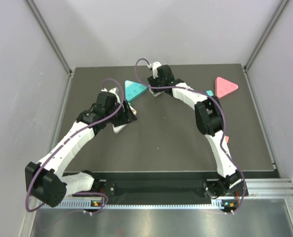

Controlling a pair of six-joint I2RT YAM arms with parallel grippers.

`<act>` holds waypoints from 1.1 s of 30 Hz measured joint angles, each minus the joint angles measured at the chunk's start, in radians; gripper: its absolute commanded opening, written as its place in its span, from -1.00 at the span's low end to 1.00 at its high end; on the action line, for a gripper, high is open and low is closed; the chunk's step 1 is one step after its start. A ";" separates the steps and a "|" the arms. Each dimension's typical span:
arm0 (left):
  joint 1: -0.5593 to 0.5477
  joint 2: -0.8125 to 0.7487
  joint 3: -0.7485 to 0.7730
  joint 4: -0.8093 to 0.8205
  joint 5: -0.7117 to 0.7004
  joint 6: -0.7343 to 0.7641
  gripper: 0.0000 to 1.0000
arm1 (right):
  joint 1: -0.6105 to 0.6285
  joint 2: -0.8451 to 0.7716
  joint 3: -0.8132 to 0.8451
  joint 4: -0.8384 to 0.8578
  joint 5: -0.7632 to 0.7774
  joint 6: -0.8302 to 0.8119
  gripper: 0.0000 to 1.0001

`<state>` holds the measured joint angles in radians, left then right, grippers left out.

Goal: Insert the plug

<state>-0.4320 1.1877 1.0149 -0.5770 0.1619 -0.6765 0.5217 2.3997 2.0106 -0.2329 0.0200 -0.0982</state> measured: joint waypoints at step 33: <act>0.274 -0.250 -0.214 0.900 0.696 -0.976 0.62 | 0.610 -1.204 -1.175 0.985 0.180 -0.325 -1.00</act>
<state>-0.1581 0.9379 0.8013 0.3229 0.8577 -1.6527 1.1316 1.1957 0.8352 0.7517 0.2005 -0.4229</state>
